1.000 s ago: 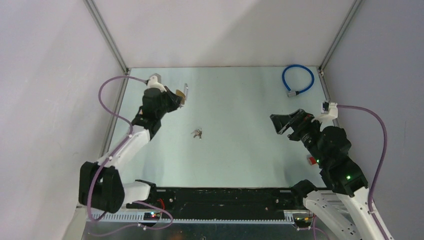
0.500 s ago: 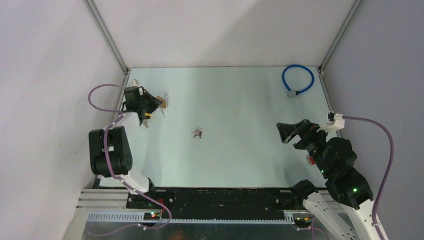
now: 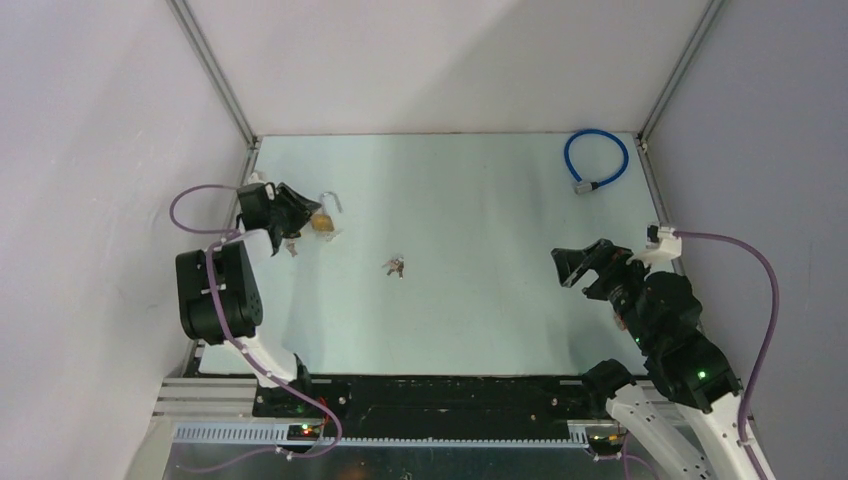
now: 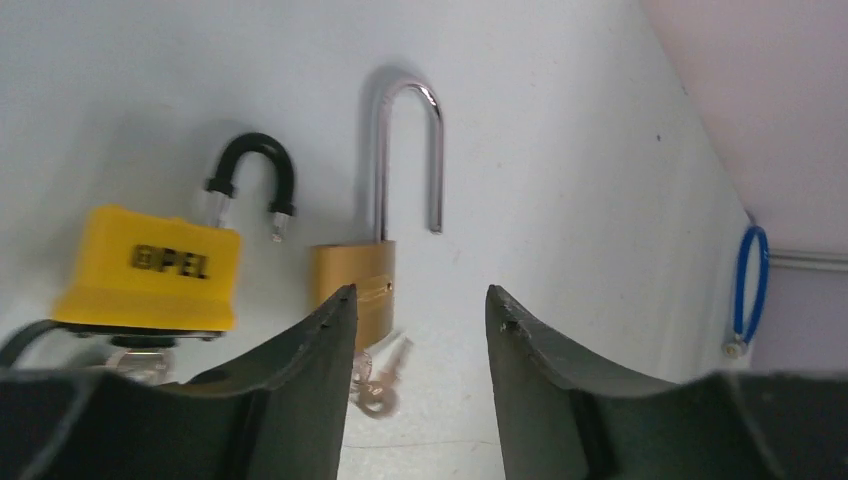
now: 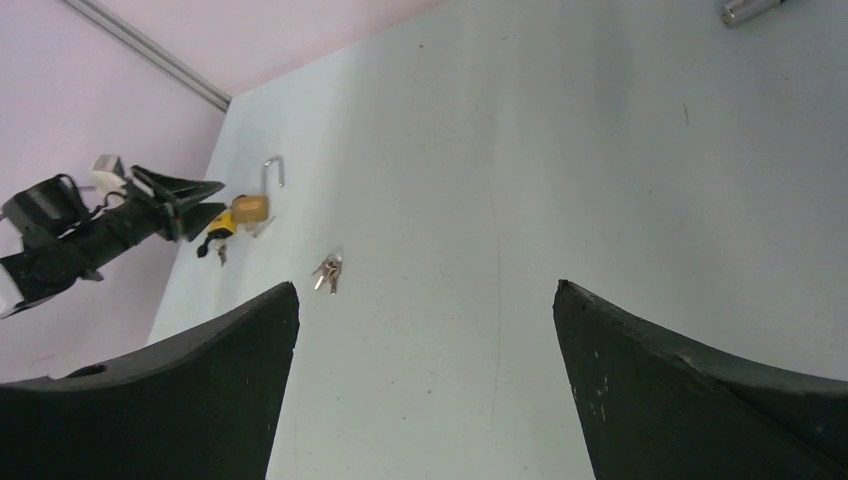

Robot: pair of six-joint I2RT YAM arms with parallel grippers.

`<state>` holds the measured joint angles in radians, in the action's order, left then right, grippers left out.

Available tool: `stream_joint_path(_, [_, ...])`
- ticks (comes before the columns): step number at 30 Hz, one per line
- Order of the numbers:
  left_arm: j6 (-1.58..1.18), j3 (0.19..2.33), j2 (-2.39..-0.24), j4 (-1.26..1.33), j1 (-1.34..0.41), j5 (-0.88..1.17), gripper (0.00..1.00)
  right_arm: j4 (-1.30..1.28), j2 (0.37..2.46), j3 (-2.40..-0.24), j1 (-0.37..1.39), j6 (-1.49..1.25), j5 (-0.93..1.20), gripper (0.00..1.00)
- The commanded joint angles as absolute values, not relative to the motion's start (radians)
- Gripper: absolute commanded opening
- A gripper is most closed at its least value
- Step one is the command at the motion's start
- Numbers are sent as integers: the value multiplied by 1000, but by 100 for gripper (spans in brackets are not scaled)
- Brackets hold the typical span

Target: Unlock with the key

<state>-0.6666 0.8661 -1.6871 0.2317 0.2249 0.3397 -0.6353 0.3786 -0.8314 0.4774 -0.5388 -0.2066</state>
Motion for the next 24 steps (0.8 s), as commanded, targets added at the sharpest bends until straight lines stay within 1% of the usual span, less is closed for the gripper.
stream_joint_path(1, [-679,848,-1635,268,277,313,56,-610,444,-832,474,-508,-241,99])
stream_joint_path(2, [-672,848,-1620,259,283,304,61,-606,468,-832,475,-508,-245,99])
stream_joint_path(6, [-637,870,-1546,177,284,263,72,-559,552,-839,474,-489,-275,99])
stream_joint_path(10, [-571,943,-1464,-50,258,139,77,-539,689,-890,459,-465,-332,100])
stream_joint_path(12, [-522,992,-1425,-169,216,66,80,-544,778,-927,425,-468,-344,99])
stream_joint_path(16, [-392,1099,-1331,-371,52,-131,86,-585,1049,-1024,246,-492,-292,99])
stream_joint_path(17, [-353,1113,-1308,-393,-19,-190,88,-594,1089,-1064,221,-495,-286,99])
stream_joint_path(19, [-317,1146,-1268,-447,-96,-235,90,-609,1220,-1122,153,-505,-297,99])
stream_joint_path(21, [-285,1159,-1223,-486,-159,-272,96,-609,1347,-1187,88,-521,-303,99])
stream_joint_path(24, [-242,1141,-1134,-529,-240,-339,98,-606,1560,-1296,-3,-542,-292,99])
